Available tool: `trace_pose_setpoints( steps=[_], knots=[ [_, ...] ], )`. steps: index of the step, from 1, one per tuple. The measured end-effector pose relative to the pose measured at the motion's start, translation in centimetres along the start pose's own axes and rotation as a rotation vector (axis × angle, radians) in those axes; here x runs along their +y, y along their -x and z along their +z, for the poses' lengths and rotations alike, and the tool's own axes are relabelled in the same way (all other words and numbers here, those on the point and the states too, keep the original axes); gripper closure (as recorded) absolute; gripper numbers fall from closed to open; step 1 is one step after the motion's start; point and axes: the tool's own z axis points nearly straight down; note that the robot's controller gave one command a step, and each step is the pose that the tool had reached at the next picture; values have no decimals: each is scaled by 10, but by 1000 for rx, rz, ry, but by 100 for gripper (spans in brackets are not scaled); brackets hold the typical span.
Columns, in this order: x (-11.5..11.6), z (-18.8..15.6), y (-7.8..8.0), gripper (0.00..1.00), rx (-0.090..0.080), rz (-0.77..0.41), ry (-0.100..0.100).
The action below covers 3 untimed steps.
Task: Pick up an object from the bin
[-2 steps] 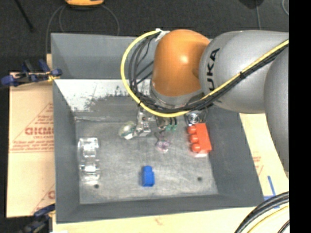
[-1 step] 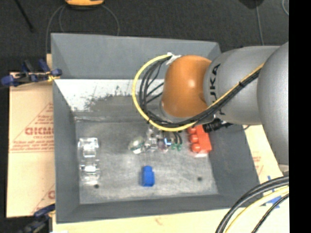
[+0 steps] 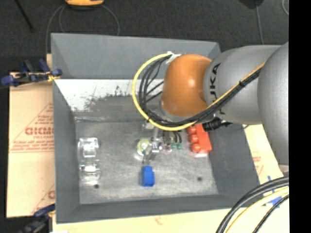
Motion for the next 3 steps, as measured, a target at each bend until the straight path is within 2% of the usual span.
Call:
trace_pose_setpoints(
  steps=[1,2,3],
  knots=[
    [-27,70,5,0,1,13,-3],
    [-25,66,6,100,0,12,-2],
    [-19,-77,10,100,-8,42,2]
  ],
)
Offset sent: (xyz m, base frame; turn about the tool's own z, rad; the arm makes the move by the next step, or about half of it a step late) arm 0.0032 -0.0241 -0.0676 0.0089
